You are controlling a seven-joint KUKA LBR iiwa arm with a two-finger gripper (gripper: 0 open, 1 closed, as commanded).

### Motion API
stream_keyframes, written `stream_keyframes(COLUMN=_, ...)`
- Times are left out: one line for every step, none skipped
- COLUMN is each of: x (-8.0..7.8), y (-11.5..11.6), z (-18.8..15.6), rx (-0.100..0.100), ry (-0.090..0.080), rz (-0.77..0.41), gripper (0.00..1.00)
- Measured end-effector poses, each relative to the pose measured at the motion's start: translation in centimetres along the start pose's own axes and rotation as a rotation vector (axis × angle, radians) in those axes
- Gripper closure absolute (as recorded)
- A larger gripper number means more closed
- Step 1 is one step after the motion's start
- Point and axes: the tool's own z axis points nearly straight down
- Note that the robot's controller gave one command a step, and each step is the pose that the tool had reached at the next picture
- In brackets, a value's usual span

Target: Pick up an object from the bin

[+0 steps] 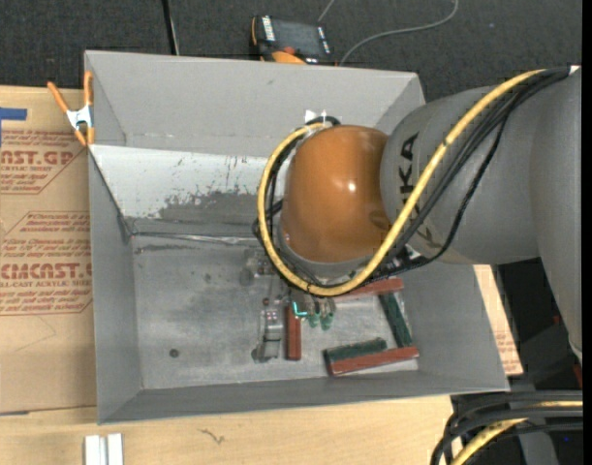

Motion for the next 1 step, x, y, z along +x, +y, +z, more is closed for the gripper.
stream_keyframes(x=-0.47, y=-8.57, z=10.43, rx=0.002, ry=-0.002, rz=-0.298, gripper=0.00)
